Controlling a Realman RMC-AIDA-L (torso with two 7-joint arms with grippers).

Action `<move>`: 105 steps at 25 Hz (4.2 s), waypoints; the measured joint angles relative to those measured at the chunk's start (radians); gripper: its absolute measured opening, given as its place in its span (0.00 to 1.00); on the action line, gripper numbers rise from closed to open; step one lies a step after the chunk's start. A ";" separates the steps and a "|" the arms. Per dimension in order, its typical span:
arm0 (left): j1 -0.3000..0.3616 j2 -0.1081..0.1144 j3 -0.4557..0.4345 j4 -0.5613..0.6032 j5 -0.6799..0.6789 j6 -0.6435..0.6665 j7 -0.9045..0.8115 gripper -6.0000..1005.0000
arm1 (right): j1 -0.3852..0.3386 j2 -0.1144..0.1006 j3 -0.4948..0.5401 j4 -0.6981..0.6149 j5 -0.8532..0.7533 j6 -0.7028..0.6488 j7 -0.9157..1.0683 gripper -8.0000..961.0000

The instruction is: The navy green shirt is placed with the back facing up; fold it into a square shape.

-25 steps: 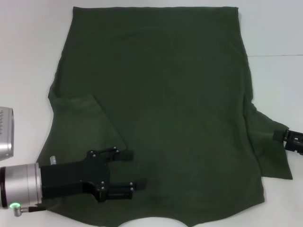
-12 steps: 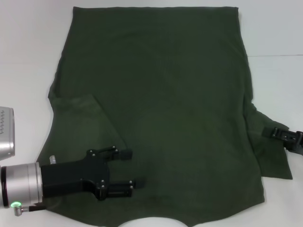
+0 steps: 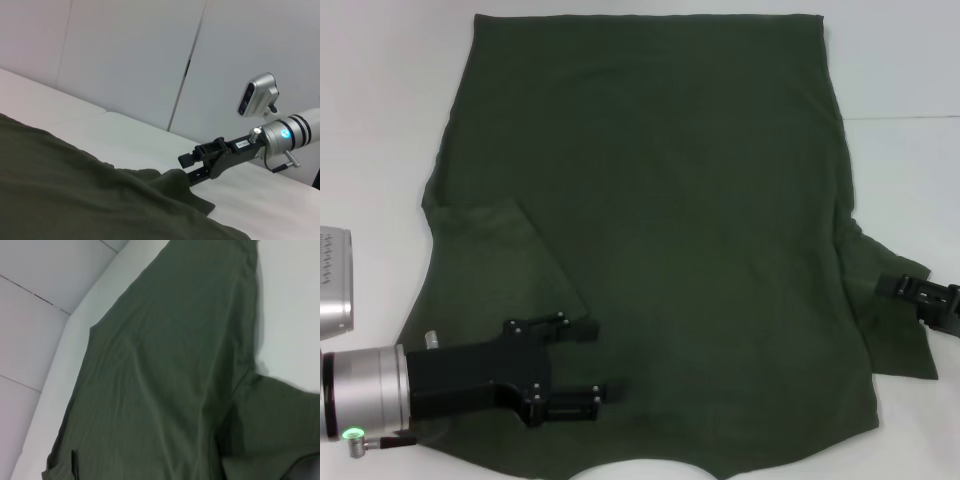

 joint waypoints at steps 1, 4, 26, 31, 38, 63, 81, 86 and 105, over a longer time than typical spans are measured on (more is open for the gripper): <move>0.000 0.000 -0.001 0.000 0.000 0.000 0.000 0.86 | -0.001 0.000 0.000 0.001 0.000 0.000 0.000 0.88; 0.000 0.001 -0.001 0.001 0.001 0.000 0.000 0.86 | -0.006 0.002 0.000 0.001 0.000 0.000 -0.001 0.88; 0.000 0.002 -0.007 0.001 0.002 -0.001 -0.005 0.85 | -0.019 0.011 0.040 0.016 0.000 0.011 -0.026 0.37; 0.001 0.002 -0.009 0.001 0.002 -0.002 -0.005 0.85 | -0.019 0.011 0.041 0.017 0.000 0.011 -0.026 0.26; 0.003 0.002 -0.010 0.001 0.002 -0.001 -0.005 0.85 | -0.019 0.009 0.070 0.017 0.000 0.011 -0.027 0.02; 0.001 0.002 -0.013 0.004 0.000 -0.013 -0.005 0.86 | 0.073 -0.054 0.133 0.003 -0.004 0.078 -0.051 0.02; 0.000 0.002 -0.013 0.004 -0.001 -0.036 -0.010 0.86 | 0.142 -0.077 0.041 0.003 -0.008 0.181 -0.069 0.03; -0.002 0.002 -0.013 0.003 -0.001 -0.044 -0.017 0.86 | 0.144 -0.080 0.037 -0.004 -0.008 0.181 -0.073 0.03; -0.007 0.002 -0.013 -0.002 -0.007 -0.048 -0.022 0.85 | 0.129 -0.093 0.027 -0.022 -0.009 0.157 -0.079 0.04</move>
